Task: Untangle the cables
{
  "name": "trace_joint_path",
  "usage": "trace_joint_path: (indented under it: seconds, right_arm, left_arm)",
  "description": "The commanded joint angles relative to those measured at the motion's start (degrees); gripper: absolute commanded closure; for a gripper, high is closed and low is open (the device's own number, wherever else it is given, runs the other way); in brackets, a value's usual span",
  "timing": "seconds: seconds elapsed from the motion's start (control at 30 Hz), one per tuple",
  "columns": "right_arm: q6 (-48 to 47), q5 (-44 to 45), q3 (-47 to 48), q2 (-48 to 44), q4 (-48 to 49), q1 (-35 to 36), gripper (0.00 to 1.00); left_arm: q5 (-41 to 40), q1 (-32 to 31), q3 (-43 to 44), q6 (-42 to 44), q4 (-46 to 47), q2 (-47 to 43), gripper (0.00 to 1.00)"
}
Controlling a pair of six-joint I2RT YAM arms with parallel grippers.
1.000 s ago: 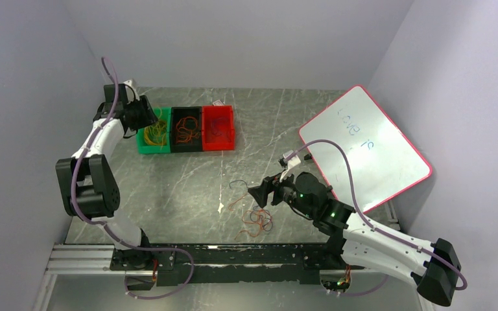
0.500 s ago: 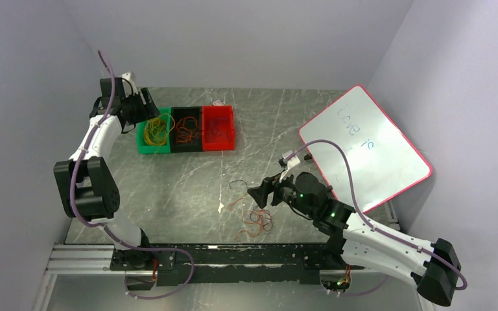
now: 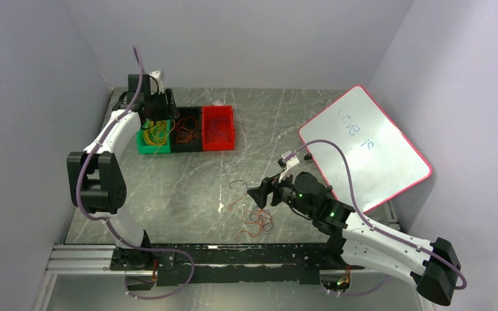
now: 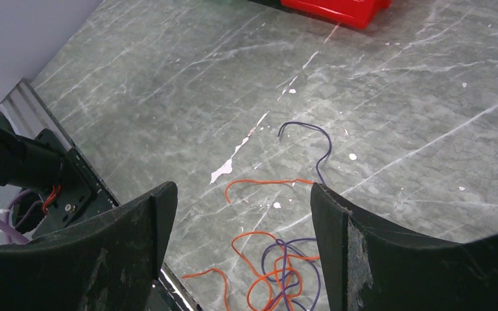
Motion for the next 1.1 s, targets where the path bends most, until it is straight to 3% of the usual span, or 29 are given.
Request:
trace_joint_path:
  seconds: [0.0, 0.27, 0.53, 0.87, 1.07]
  right_arm:
    - [0.1, -0.1, -0.3, -0.2, 0.7, 0.0, 0.21]
    - [-0.1, -0.1, 0.0, -0.1, 0.2, 0.0, 0.21]
    - [-0.4, -0.4, 0.4, 0.2, 0.1, 0.0, 0.21]
    - [-0.5, -0.2, 0.3, -0.1, -0.1, 0.0, 0.21]
    - [-0.5, -0.2, 0.1, -0.2, -0.1, -0.1, 0.21]
  left_arm:
    - [-7.2, -2.8, 2.8, 2.1, -2.0, 3.0, 0.38]
    - [-17.2, -5.8, 5.3, 3.2, -4.1, 5.9, 0.42]
    - [-19.0, -6.2, 6.3, 3.6, -4.5, 8.0, 0.43]
    - [-20.5, -6.1, 7.3, 4.2, -5.0, 9.3, 0.61]
    - [-21.4, -5.6, 7.5, 4.8, -5.2, 9.2, 0.79]
